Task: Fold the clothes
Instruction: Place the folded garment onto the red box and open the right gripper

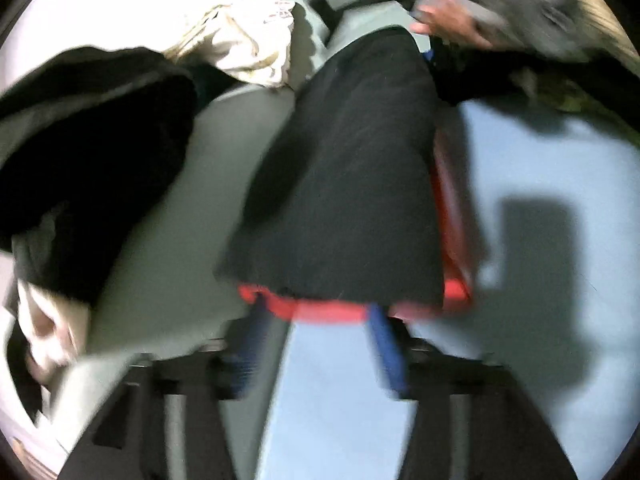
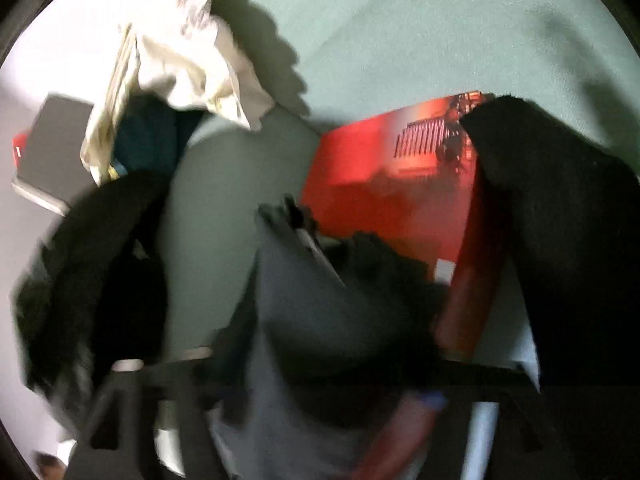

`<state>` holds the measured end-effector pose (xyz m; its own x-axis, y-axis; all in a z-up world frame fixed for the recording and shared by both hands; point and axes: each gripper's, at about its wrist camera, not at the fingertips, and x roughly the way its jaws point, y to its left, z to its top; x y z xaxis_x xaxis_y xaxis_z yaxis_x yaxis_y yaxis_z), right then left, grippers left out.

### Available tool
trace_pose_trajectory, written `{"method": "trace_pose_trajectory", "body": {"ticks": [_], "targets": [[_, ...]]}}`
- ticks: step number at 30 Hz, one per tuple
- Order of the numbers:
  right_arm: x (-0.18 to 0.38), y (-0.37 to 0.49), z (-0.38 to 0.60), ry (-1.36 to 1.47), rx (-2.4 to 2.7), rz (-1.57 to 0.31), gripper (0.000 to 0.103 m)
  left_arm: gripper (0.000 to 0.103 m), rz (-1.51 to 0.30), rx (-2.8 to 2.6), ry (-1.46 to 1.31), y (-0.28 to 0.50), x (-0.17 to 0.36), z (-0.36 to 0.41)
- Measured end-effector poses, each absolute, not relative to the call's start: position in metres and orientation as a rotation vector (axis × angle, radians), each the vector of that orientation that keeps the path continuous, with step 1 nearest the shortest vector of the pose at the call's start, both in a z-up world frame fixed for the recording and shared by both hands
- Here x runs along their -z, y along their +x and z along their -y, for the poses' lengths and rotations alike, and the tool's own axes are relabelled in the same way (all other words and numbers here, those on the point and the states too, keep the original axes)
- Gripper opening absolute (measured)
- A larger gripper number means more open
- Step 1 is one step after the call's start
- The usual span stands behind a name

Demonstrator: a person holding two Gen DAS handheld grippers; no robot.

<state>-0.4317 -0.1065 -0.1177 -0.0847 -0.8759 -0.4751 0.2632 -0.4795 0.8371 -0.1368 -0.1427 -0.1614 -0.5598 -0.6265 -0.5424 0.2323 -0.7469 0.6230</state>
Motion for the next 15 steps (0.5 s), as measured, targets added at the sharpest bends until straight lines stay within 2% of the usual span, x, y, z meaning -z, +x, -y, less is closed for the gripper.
{"method": "trace_pose_trajectory", "body": {"ticks": [4, 10, 15], "targets": [[0.114, -0.444, 0.076, 1.354, 1.635, 0.932, 0.103, 0.077, 0.483, 2.323, 1.115, -0.102, 0.166, 0.153], [0.102, -0.427, 0.003, 1.223, 1.782, 1.175, 0.103, 0.077, 0.05, 2.422, 1.036, -0.07, 0.139, 0.166], [0.078, -0.367, 0.011, 1.25, 1.82, 0.709, 0.103, 0.077, -0.492, 2.538, 0.925, -0.053, 0.12, 0.16]]}}
